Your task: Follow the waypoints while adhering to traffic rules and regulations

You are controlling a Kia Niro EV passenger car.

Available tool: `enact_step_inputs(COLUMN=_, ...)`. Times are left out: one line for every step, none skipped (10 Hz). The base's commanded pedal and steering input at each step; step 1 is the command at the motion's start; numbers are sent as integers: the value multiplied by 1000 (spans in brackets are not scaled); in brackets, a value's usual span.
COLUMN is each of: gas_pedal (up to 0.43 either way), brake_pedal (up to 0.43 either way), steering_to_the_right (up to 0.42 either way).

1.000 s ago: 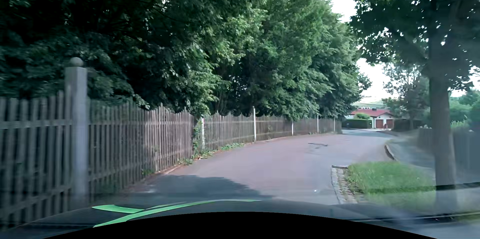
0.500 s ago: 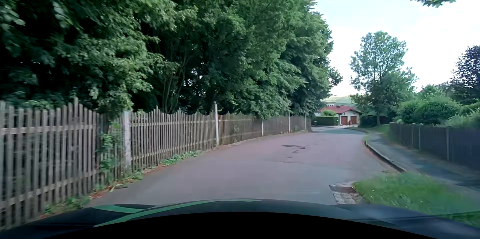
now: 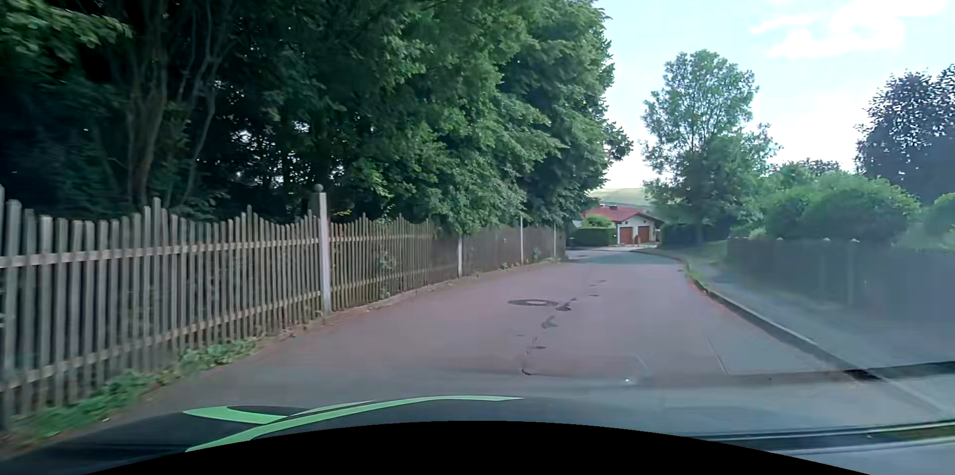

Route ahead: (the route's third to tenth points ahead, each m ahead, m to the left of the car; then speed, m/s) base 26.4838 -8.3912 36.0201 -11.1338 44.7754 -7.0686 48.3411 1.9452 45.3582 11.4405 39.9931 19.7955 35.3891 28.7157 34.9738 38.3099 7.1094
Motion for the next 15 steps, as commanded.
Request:
enact_step_inputs(gas_pedal=39, brake_pedal=0, steering_to_the_right=176)
enact_step_inputs(gas_pedal=39, brake_pedal=0, steering_to_the_right=176)
enact_step_inputs(gas_pedal=28, brake_pedal=0, steering_to_the_right=173)
enact_step_inputs(gas_pedal=0, brake_pedal=0, steering_to_the_right=168)
enact_step_inputs(gas_pedal=0, brake_pedal=0, steering_to_the_right=158)
enact_step_inputs(gas_pedal=0, brake_pedal=0, steering_to_the_right=141)
enact_step_inputs(gas_pedal=0, brake_pedal=0, steering_to_the_right=125)
enact_step_inputs(gas_pedal=0, brake_pedal=0, steering_to_the_right=116)
enact_step_inputs(gas_pedal=0, brake_pedal=0, steering_to_the_right=114)
enact_step_inputs(gas_pedal=0, brake_pedal=0, steering_to_the_right=115)
enact_step_inputs(gas_pedal=0, brake_pedal=0, steering_to_the_right=115)
enact_step_inputs(gas_pedal=0, brake_pedal=0, steering_to_the_right=114)
enact_step_inputs(gas_pedal=0, brake_pedal=0, steering_to_the_right=112)
enact_step_inputs(gas_pedal=0, brake_pedal=0, steering_to_the_right=110)
enact_step_inputs(gas_pedal=0, brake_pedal=0, steering_to_the_right=106)
